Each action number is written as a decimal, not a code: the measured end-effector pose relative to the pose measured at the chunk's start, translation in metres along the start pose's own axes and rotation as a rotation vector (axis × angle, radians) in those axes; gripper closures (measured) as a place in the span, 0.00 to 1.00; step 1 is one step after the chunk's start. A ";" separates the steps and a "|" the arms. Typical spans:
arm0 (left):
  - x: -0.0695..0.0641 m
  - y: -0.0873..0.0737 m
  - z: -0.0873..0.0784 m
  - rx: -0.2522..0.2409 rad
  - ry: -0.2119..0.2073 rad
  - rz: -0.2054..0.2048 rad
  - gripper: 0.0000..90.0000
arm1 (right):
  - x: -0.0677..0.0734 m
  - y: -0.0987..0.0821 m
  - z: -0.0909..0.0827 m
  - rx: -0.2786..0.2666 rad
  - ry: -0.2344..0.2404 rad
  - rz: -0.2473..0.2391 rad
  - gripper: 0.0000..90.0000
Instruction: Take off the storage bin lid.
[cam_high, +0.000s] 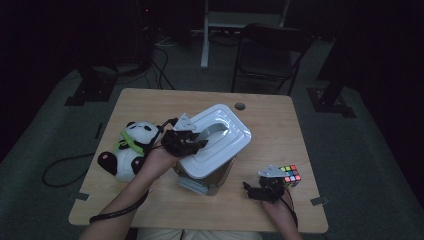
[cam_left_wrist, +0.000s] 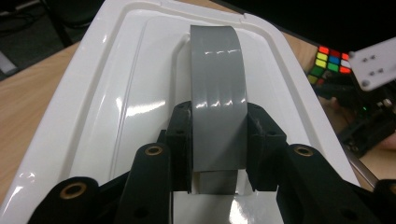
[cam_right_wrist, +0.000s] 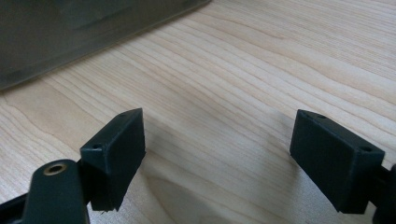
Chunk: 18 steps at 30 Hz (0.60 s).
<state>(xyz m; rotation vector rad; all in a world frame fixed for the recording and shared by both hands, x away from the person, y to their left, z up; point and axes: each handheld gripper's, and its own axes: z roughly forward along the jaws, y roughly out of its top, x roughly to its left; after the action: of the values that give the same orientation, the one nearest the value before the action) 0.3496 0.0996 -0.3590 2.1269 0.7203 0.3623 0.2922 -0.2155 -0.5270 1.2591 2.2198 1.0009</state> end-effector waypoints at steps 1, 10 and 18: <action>0.002 0.001 -0.001 -0.001 0.003 0.000 0.75 | 0.000 0.000 0.000 0.000 0.000 -0.001 0.20; 0.021 0.004 -0.008 -0.036 0.008 -0.056 0.75 | 0.000 0.000 0.000 0.002 0.000 -0.001 0.20; 0.039 0.005 -0.009 -0.049 0.032 -0.082 0.75 | 0.000 0.000 0.000 0.004 0.000 -0.002 0.20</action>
<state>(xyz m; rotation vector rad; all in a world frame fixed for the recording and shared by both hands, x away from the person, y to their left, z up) 0.3780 0.1265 -0.3496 2.0433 0.8068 0.3670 0.2923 -0.2152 -0.5271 1.2588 2.2235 0.9959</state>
